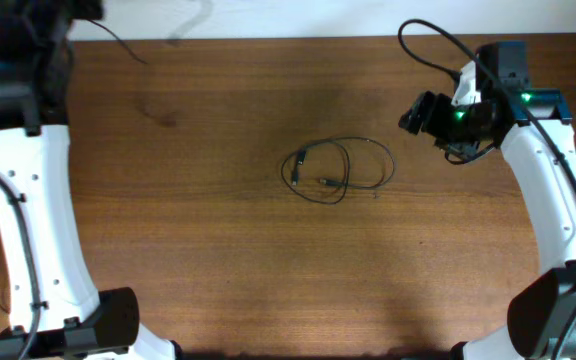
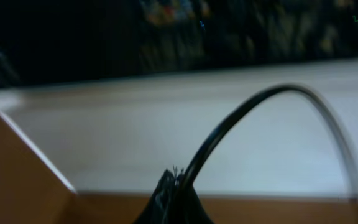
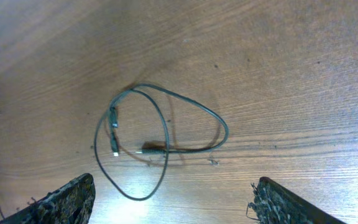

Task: Untangle cables

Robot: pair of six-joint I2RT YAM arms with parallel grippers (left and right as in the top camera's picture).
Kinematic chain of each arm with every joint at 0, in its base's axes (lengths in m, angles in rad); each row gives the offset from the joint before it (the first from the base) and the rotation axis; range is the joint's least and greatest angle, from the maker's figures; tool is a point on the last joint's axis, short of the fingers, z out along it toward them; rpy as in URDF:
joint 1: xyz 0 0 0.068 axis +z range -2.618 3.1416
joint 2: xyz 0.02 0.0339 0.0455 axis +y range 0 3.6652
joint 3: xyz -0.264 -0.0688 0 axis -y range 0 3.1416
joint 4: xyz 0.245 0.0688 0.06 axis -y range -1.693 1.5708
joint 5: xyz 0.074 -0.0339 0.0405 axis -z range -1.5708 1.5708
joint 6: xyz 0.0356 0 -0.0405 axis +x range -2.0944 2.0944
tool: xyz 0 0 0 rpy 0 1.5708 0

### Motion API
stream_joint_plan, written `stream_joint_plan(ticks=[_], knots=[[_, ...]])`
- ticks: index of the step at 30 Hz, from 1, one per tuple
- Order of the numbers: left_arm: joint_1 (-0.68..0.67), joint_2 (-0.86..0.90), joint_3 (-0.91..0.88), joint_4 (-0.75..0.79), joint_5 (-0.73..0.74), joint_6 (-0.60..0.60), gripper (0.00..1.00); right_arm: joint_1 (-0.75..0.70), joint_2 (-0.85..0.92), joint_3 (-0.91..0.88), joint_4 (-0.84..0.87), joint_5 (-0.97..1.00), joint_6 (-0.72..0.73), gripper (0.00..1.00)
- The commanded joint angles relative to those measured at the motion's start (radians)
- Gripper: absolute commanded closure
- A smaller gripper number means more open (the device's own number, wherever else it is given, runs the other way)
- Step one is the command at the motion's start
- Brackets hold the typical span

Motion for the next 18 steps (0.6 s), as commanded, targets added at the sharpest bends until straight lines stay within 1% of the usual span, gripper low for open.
stream_joint_plan(ticks=[1, 4, 7, 11, 15, 17, 18], knots=[[0.071, 0.003, 0.005, 0.082, -0.015, 0.013, 1.00, -0.006, 0.009, -0.035, 0.005, 0.019, -0.008, 0.17], [0.118, 0.025, 0.005, 0.110, -0.016, 0.013, 1.00, -0.006, 0.009, -0.050, 0.008, 0.019, -0.008, 0.17], [0.186, 0.089, 0.005, 0.119, -0.019, 0.013, 1.00, -0.005, 0.009, -0.060, 0.006, 0.015, -0.008, 0.17], [0.251, 0.213, 0.005, 0.091, -0.019, 0.013, 1.00, 0.011, 0.009, -0.063, 0.007, 0.016, -0.008, 0.17], [0.305, 0.372, 0.005, 0.026, -0.019, 0.009, 1.00, 0.036, 0.009, -0.063, 0.007, 0.016, -0.008, 0.17], [0.335, 0.435, 0.005, 0.002, -0.019, -0.050, 1.00, 0.048, 0.009, -0.063, 0.006, 0.016, -0.008, 0.17], [0.349, 0.460, 0.005, -0.009, -0.019, -0.085, 0.96, 0.053, 0.009, -0.063, 0.006, 0.016, -0.008, 0.17]])
